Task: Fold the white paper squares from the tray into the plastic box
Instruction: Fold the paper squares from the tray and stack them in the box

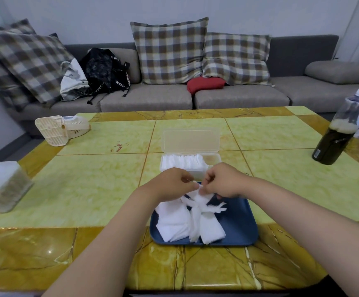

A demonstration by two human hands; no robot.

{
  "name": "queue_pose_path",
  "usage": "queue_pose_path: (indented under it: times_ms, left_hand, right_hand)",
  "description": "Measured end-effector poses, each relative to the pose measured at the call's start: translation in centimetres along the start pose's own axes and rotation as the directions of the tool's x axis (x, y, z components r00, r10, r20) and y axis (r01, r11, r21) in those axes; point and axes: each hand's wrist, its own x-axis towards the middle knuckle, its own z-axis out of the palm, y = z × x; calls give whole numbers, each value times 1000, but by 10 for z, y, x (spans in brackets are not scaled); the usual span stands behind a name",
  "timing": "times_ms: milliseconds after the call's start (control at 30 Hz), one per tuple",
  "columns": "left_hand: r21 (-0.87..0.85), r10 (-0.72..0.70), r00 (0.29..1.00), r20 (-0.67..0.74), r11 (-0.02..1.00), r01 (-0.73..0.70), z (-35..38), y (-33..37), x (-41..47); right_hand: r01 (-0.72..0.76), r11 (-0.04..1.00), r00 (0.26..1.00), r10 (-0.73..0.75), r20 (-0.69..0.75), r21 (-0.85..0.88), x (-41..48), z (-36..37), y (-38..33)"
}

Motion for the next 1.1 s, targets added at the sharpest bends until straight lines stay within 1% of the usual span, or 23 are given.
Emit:
queue_pose_path:
  times_ms: [67, 133, 167, 233, 333, 400, 467, 500, 567, 600, 633, 733, 833, 900, 967, 1033, 1100]
  left_hand:
    - [-103, -21, 1000, -10, 994, 20, 0, 0, 1]
    - [-274, -62, 997, -42, 961, 48, -4, 1, 1]
    - [-376, -90, 995, -48, 924, 65, -6, 3, 0]
    - [-553, -119, 992, -46, 830, 74, -10, 5, -4]
    - [-693, -134, 989, -54, 718, 59, -13, 6, -7]
    - [-762, -132, 991, -36, 645, 58, -13, 6, -9]
    - [-788, -180, 980, -79, 613, 49, -14, 5, -11]
    - [-795, -223, 968, -116, 605, 44, -15, 4, -12]
    - [-794, -298, 938, -180, 607, 40, -17, 1, -16]
    - [-782, -322, 924, -206, 622, 42, -18, -1, -18]
    - [-767, -338, 914, -225, 640, 48, -19, -3, -20]
    - [-746, -349, 905, -245, 664, 54, -21, -8, -24]
    - [-756, -345, 907, -240, 653, 48, -21, -7, -28]
    - [-763, -347, 907, -239, 645, 46, -21, -7, -29]
    - [-766, -350, 905, -242, 641, 43, -21, -6, -27]
    - [-767, -366, 893, -261, 641, 38, -21, -6, -25]
    - [-759, -387, 870, -305, 651, 23, -20, -7, -22]
  right_hand:
    - [43, 992, 997, -36, -63, 122, -1, -5, 0]
    - [76, 965, 990, -44, -133, 249, -1, -10, -4]
    - [86, 950, 987, -40, -154, 299, -2, -12, -6]
    - [75, 922, 990, -23, -141, 380, -3, -15, -8]
    - [46, 920, 998, -23, -66, 390, -3, -15, -11]
    - [66, 929, 996, -42, -73, 365, -2, -13, -14]
    - [95, 948, 992, -66, -104, 304, -4, -10, -19]
    - [110, 968, 990, -86, -114, 225, -5, -8, -21]
    - [116, 993, 988, -118, -98, -29, -8, -2, -24]
    - [98, 985, 992, -108, -69, -140, -10, 2, -25]
    - [70, 975, 996, -78, -29, -212, -11, 6, -27]
    - [19, 944, 997, 7, 78, -329, -12, 19, -31]
    - [6, 898, 994, 43, 102, -439, -12, 28, -32]
    - [-21, 905, 994, 63, 86, -425, -11, 28, -31]
    - [-39, 942, 999, 49, 22, -332, -9, 21, -30]
    - [-38, 983, 999, 32, -39, -180, -11, 9, -31]
    - [-33, 999, 998, 33, -53, 10, -11, -3, -30]
